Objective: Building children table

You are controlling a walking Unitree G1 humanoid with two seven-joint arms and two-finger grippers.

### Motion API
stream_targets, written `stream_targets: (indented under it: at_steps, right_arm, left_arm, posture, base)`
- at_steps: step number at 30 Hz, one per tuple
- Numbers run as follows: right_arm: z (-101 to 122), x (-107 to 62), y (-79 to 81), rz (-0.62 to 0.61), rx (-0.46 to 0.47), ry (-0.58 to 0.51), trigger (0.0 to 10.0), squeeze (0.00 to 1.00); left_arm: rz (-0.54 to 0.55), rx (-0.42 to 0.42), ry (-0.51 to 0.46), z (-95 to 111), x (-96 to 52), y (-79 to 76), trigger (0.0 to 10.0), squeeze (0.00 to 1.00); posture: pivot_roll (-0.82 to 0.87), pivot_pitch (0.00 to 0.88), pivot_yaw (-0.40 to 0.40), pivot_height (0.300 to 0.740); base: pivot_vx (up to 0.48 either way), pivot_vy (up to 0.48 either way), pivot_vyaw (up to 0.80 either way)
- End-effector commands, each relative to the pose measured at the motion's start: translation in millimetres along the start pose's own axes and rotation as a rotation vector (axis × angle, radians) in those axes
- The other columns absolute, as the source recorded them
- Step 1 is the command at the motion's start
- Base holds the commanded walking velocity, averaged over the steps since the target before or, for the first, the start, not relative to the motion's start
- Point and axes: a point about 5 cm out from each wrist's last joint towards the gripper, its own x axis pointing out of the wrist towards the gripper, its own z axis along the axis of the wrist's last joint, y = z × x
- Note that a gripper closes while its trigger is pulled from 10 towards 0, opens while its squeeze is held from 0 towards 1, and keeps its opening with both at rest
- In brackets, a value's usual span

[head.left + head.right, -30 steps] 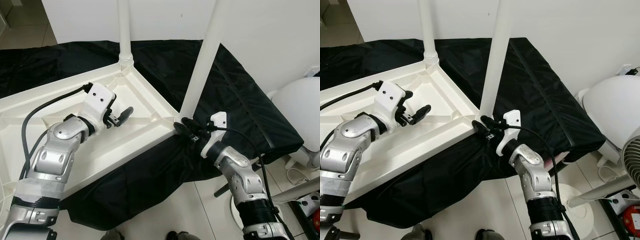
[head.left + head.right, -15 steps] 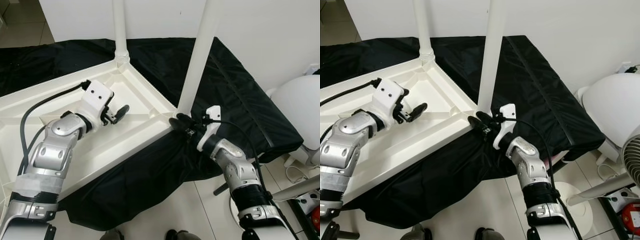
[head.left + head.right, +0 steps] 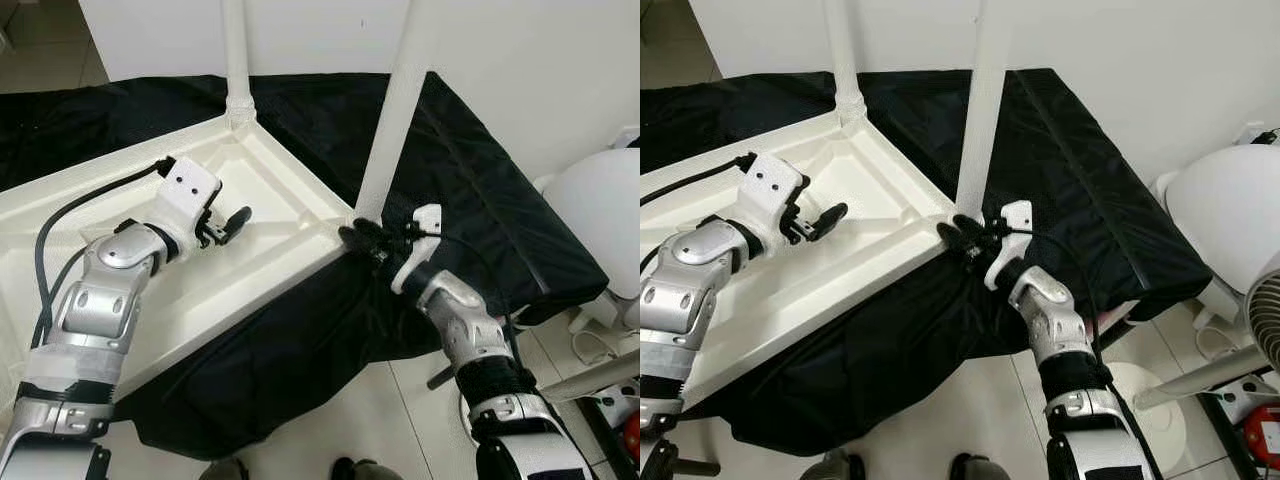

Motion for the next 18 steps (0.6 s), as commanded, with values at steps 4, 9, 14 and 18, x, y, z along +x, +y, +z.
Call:
stream_targets:
  at_steps: [4,9,14,18]
  right_arm:
    - [15,-12.5,-30.5,-0.159,-0.045,-0.057,10.0,0.0]
    - [17,-15.8,-37.6,-0.194,-0.057,-0.065,10.0,0.0]
    - [19,-14.3,-29.1,-0.158,-0.077,-0.083,10.0,0.0]
    - [26,-10.8,-14.5,-0.112,-0.09,-0.135,10.0,0.0]
  left_arm:
    - [0.096,0.025,0.11,-16,-2.3,10.4,10.0,0.0]
    - [0.097,0.043,0.148,-21,-2.0,12.1,10.0,0.0]
    - [0.075,0.038,0.138,-20,-0.9,10.0,10.0,0.0]
    - [0.049,0.05,0.174,-26,-0.8,7.6,10.0,0.0]
  posture:
    - [0.13,0.154,-0.032,0.74]
    - [0.12,0.151,-0.028,0.74]
    - [0.12,0.15,-0.029,0.74]
    - [0.13,0.152,-0.027,0.74]
  base:
    - [0.0,0.0,0.0]
    - [0.0,0.0,0.0]
    - [0.0,0.0,0.0]
    - [0.0,0.0,0.0]
